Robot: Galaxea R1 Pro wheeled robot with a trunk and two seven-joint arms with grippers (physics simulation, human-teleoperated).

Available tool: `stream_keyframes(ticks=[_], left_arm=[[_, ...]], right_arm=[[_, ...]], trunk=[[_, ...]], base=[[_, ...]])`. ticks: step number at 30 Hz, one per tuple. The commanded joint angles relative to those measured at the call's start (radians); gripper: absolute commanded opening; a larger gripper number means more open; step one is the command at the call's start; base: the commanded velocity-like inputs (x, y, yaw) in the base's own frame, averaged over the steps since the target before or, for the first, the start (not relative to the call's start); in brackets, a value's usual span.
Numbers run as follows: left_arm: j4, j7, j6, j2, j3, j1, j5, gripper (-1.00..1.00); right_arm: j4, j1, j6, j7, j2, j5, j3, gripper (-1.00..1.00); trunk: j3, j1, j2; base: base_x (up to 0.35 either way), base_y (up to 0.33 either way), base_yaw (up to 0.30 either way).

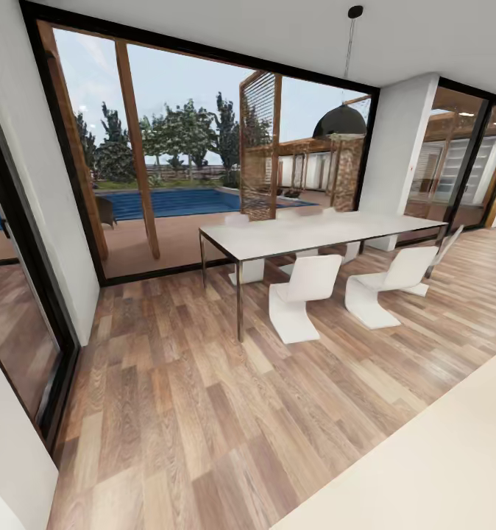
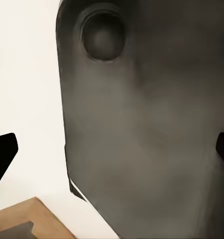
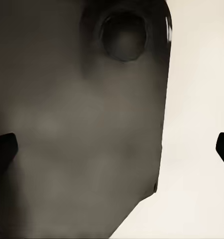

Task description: Set up a coffee station on the kitchen countertop: keep the coffee maker on the countertop, move the bottle of coffee from the kitchen shelf to the counter next to the coffee maker, place a paper coffee filter on top of the coffee maker, put the saucer next to the coffee maker with the coffee cup on the saucer, and place the electric kettle next to the coffee maker.

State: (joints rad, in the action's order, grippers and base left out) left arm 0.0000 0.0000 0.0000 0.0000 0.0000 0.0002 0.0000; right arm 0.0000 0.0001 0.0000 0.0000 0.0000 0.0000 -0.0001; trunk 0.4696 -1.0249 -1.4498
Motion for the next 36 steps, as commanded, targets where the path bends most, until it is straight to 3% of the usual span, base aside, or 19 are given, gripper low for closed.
stream_keyframes(ticks=[1, 6, 17, 25, 26, 28, 33, 36], left_arm=[[0.0, 0.0, 0.0, 0.0, 0.0, 0.0, 0.0, 1.0], [0.003, 0.001, -0.002, -0.002, 0.004, 0.0, -0.002, 1.0], [-0.01, -0.001, -0.003, 0.009, 0.004, 0.0, 0.0, 1.0], [-0.03, 0.001, -0.046, 0.013, 0.003, -0.01, -0.001, 1.0], [-0.084, 0.001, -0.236, 0.013, 0.003, -0.011, -0.002, 1.0], [-0.17, -0.001, -0.239, 0.008, 0.003, -0.012, 0.0, 1.0], [-0.279, -0.001, -0.241, 0.0, 0.003, -0.014, 0.003, 1.0], [-0.373, -0.002, -0.241, -0.001, 0.003, -0.015, 0.003, 1.0]], right_arm=[[0.0, 0.0, 0.0, 0.0, 0.0, 0.0, 0.0, 1.0], [-0.005, -0.002, 0.0, 0.003, 0.0, 0.001, 0.001, 1.0], [-0.051, -0.002, 0.0, -0.002, 0.059, 0.004, 0.0, 1.0], [-0.086, -0.002, -0.022, -0.005, 0.057, 0.003, -0.003, 1.0], [-0.162, -0.002, -0.036, -0.005, 0.055, 0.003, -0.003, 1.0], [-0.235, -0.002, -0.039, -0.005, 0.045, 0.003, -0.003, 1.0], [-0.334, -0.003, -0.045, -0.005, 0.038, 0.004, -0.003, 1.0], [-0.412, -0.005, -0.096, -0.006, 0.011, 0.004, -0.003, 1.0]], trunk=[[0.0, 0.0, 0.0], [0.0, 0.0, 0.0], [0.0, 0.0, 0.0], [0.0, 0.0, 0.0], [0.0, 0.0, 0.0], [0.0, 0.0, 0.0], [0.0, 0.0, 0.0], [0.0, 0.0, 0.0]], base=[[0.0, 0.0, 0.0], [0.0, 0.0, 0.0], [0.0, 0.0, 0.0], [0.0, 0.0, 0.0], [0.0, 0.0, 0.0], [0.0, 0.0, 0.0], [0.0, 0.0, 0.0], [0.0, 0.0, 0.0]])
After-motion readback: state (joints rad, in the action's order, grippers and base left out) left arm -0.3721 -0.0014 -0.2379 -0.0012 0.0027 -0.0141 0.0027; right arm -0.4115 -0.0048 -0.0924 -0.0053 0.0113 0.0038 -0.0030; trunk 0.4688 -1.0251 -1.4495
